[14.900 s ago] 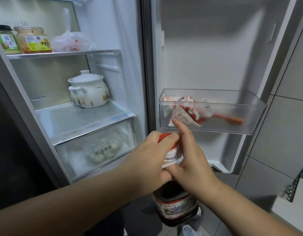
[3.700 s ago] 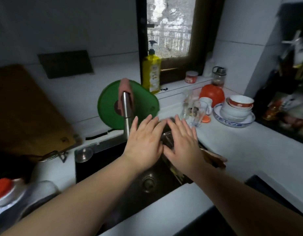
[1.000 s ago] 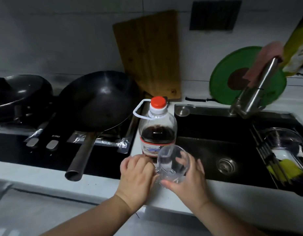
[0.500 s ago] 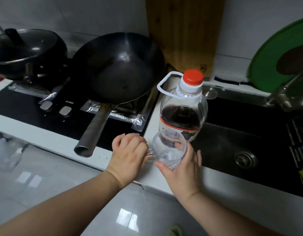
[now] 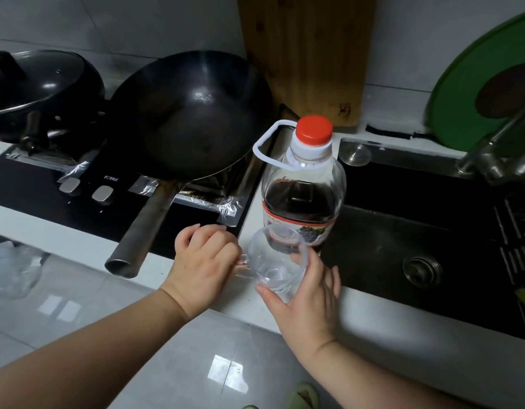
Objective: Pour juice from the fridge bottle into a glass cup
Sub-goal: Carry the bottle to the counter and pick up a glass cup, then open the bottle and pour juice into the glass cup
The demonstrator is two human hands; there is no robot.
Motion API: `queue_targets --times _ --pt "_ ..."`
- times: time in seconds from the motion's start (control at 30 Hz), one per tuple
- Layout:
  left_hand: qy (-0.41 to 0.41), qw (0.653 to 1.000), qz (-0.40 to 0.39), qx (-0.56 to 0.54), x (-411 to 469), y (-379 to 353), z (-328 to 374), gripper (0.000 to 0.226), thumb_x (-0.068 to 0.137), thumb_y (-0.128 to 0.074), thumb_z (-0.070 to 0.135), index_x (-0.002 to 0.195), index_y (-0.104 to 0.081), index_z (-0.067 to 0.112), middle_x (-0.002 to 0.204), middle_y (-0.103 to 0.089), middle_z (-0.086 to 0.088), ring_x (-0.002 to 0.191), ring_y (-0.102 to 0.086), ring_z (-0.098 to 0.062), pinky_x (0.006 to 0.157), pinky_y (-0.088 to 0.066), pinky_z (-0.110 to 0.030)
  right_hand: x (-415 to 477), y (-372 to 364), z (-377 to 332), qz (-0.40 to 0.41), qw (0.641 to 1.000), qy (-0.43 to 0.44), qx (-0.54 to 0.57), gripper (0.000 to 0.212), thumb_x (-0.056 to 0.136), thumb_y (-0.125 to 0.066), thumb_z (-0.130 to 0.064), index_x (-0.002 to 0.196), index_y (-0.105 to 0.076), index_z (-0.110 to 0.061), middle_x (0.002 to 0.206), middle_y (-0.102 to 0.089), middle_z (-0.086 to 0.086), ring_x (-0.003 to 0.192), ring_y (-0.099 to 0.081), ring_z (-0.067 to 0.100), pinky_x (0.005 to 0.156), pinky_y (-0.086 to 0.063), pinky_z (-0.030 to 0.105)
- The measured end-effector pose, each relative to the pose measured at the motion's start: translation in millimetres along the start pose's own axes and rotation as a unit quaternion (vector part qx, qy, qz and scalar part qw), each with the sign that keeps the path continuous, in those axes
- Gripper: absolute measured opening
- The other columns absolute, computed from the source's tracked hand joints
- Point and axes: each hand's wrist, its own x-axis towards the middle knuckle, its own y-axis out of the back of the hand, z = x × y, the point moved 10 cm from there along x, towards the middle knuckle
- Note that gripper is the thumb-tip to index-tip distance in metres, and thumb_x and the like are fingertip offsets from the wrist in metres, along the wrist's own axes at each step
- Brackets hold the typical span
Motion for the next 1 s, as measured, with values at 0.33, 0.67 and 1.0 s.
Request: queue_targets --times 0.33,0.67,1.0 --pt "0.021 0.996 -0.067 -0.057 0 5 -12 0.017 0.082 -0.05 0.029 0.099 -0.052 0.024 0.097 -0.061 0.002 0.104 -0.049 -0.022 0.087 -0.028 -0.036 -8 -8 0 -0.106 0.99 0.047 0.075 0.09 0.059 -0.065 -0.061 0.134 -0.036 -0.021 0.12 -0.061 0.001 0.112 -0.053 0.023 0.108 -0.024 0.033" --pt "0.08 0.957 0.076 -0.267 84 91 -8 0.038 0.077 -0.053 0.023 0.113 -0.048 0.014 0.117 -0.051 -0.002 0.106 -0.048 -0.025 0.093 -0.037 -0.037 105 109 -61 0.072 0.974 0.207 0.059 0.051 0.084 -0.06 -0.042 0.126 -0.06 -0.013 0.126 -0.059 0.009 0.122 -0.047 0.024 0.102 -0.034 0.061" --pt "0.069 0.985 -0.149 -0.043 171 23 9 0.095 0.077 -0.044 0.07 0.152 -0.021 0.015 0.16 -0.017 -0.006 0.148 0.001 -0.027 0.114 0.006 -0.051 166 99 -115 0.009 0.926 0.264 -0.27 0.054 0.093 -0.039 -0.052 0.121 -0.065 -0.015 0.107 -0.072 0.006 0.126 -0.049 0.032 0.114 -0.008 0.057"
